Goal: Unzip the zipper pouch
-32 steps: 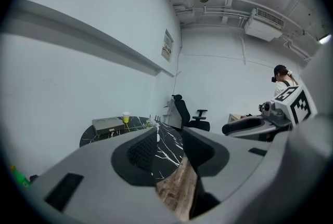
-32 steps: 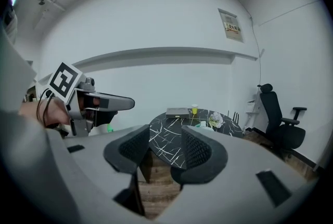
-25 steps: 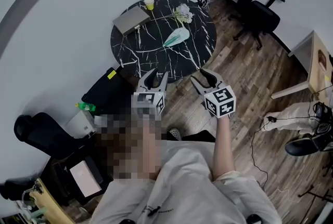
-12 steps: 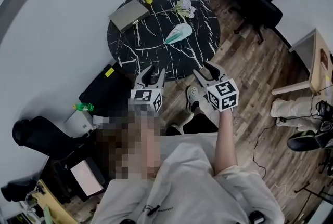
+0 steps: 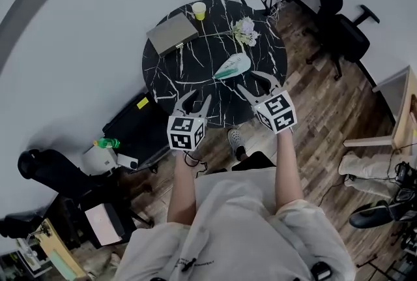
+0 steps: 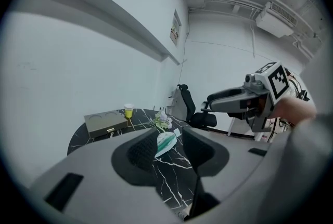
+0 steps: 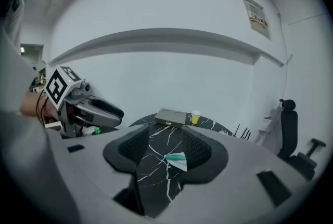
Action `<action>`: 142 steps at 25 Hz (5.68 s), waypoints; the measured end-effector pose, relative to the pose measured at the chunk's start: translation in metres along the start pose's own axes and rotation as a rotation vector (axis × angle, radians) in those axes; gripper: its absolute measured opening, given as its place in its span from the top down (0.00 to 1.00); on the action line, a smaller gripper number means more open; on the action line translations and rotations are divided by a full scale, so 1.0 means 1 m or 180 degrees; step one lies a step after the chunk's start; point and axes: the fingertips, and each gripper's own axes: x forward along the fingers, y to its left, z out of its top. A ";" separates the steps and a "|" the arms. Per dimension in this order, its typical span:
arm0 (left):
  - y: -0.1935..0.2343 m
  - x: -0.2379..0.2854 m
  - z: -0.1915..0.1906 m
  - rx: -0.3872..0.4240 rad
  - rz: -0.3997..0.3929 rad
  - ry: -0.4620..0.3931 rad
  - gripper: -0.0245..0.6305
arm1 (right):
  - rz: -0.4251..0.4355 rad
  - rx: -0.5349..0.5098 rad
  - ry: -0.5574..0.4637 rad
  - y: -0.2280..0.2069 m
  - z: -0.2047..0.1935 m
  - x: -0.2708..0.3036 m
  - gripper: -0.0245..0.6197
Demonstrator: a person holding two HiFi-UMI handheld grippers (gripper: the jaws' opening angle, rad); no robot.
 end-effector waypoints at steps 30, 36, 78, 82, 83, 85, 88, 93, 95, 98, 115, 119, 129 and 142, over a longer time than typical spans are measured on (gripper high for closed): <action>0.041 0.084 -0.040 -0.0735 0.0820 0.0243 0.73 | 0.1994 -0.3645 0.1786 -0.012 -0.187 0.215 0.62; 0.045 0.083 -0.048 -0.0823 0.0907 0.0265 0.73 | 0.1966 -0.3691 0.1829 -0.016 -0.198 0.226 0.69; 0.050 0.110 -0.028 -0.0572 0.0729 0.0323 0.72 | 0.2040 -0.2345 0.0685 -0.041 -0.068 0.172 0.90; 0.053 0.101 -0.020 -0.0579 0.0677 0.0204 0.72 | 0.2258 -0.2220 0.0464 -0.029 -0.047 0.154 0.90; 0.054 0.099 -0.017 -0.0584 0.0656 0.0158 0.72 | 0.2307 -0.2185 0.0408 -0.027 -0.042 0.150 0.90; 0.057 0.094 -0.012 -0.0537 0.0651 0.0105 0.72 | 0.2402 -0.2115 0.0290 -0.023 -0.030 0.142 0.90; 0.062 0.088 -0.006 -0.0431 0.0676 0.0049 0.72 | 0.2569 -0.2026 0.0073 -0.017 -0.013 0.133 0.90; 0.051 0.083 0.010 -0.0516 0.0364 -0.0192 0.67 | 0.2867 -0.1924 -0.0272 -0.005 0.006 0.116 0.90; 0.047 0.079 0.016 -0.0549 0.0261 -0.0301 0.66 | 0.2975 -0.1886 -0.0332 0.001 0.010 0.112 0.90; 0.043 0.073 0.024 -0.0563 0.0193 -0.0455 0.66 | 0.3097 -0.1806 -0.0396 0.006 0.013 0.106 0.90; 0.037 0.069 0.035 -0.0572 0.0274 -0.0736 0.90 | 0.3078 -0.1462 -0.0461 0.002 0.012 0.109 0.90; 0.040 0.070 0.033 -0.0370 0.0341 -0.0558 0.90 | 0.3024 -0.1458 -0.0338 0.003 0.007 0.116 0.88; 0.038 0.088 0.006 0.0821 0.0354 0.0307 0.90 | 0.3013 -0.2157 -0.0034 -0.002 0.004 0.112 0.79; 0.018 0.092 -0.025 0.1491 0.0179 0.0931 0.90 | 0.3506 -0.2622 0.0233 0.048 -0.008 0.111 0.81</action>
